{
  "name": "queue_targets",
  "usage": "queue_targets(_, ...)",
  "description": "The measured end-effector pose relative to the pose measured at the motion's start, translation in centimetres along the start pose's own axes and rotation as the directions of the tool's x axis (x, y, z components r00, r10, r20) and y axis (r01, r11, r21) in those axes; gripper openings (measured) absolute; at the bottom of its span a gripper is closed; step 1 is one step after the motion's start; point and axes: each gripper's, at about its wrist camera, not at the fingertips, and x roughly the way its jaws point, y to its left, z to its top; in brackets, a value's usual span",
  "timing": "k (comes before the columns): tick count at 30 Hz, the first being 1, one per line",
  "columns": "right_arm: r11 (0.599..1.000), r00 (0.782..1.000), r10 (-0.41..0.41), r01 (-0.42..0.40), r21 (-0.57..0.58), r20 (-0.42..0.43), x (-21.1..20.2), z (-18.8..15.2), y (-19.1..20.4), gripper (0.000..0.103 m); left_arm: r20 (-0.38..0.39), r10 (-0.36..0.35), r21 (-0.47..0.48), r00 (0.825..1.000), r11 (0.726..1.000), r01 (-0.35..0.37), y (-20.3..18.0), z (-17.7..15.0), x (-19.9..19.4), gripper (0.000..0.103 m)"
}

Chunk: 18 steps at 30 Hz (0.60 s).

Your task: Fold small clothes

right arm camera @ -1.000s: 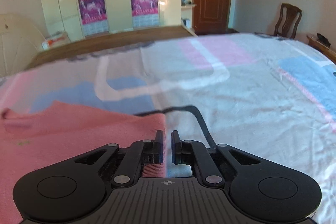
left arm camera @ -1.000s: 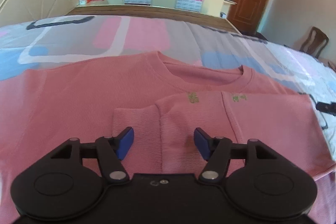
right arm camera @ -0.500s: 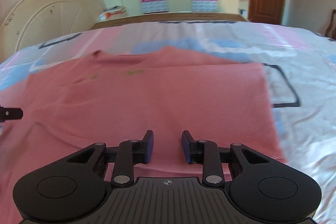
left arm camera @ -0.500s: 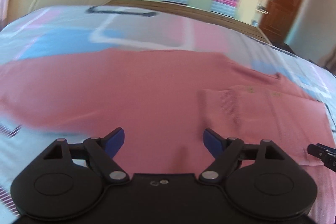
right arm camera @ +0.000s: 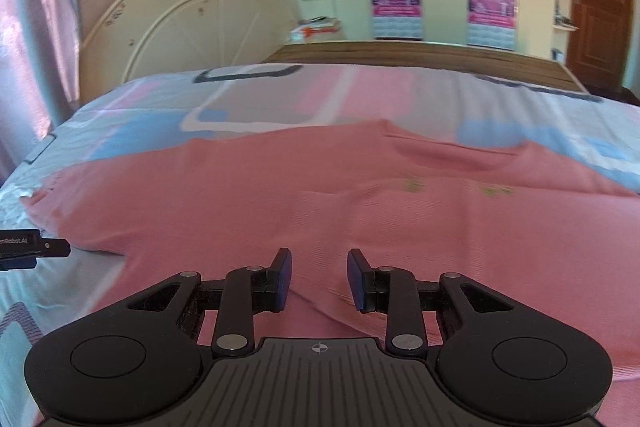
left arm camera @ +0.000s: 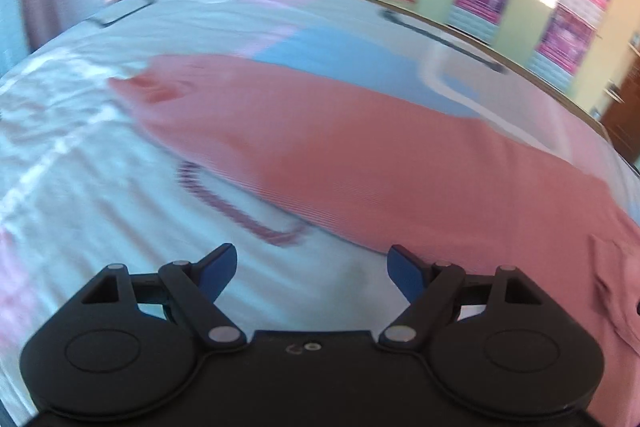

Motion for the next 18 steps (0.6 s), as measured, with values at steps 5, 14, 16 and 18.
queue_targets(5, 1.0, 1.0, 0.009, -0.009, -0.009, -0.006, 2.5, 0.7, 2.1, 0.032, -0.005, 0.045, -0.155, 0.999, 0.987, -0.046, 5.6, 2.0, 2.1, 0.081)
queue_targets(14, 1.0, 0.999, -0.031, 0.031, -0.005, -0.029, 5.0, 1.2, 3.2, 0.034, 0.087, 0.041, -0.252, 0.995, 0.967, -0.018, 10.4, 6.0, 6.0, 0.095)
queue_targets(16, 0.999, 0.999, -0.048, 0.048, -0.001, -0.024, 5.2, 1.3, 2.9, 0.035, 0.105, 0.058, -0.256, 0.993, 0.966, -0.029, 10.5, 6.8, 6.8, 0.092)
queue_targets(18, 0.998, 0.997, -0.069, 0.069, 0.002, -0.02, 5.6, 1.4, 2.7, 0.035, 0.14, 0.077, -0.273, 0.987, 0.961, -0.036, 10.8, 7.1, 7.3, 0.075)
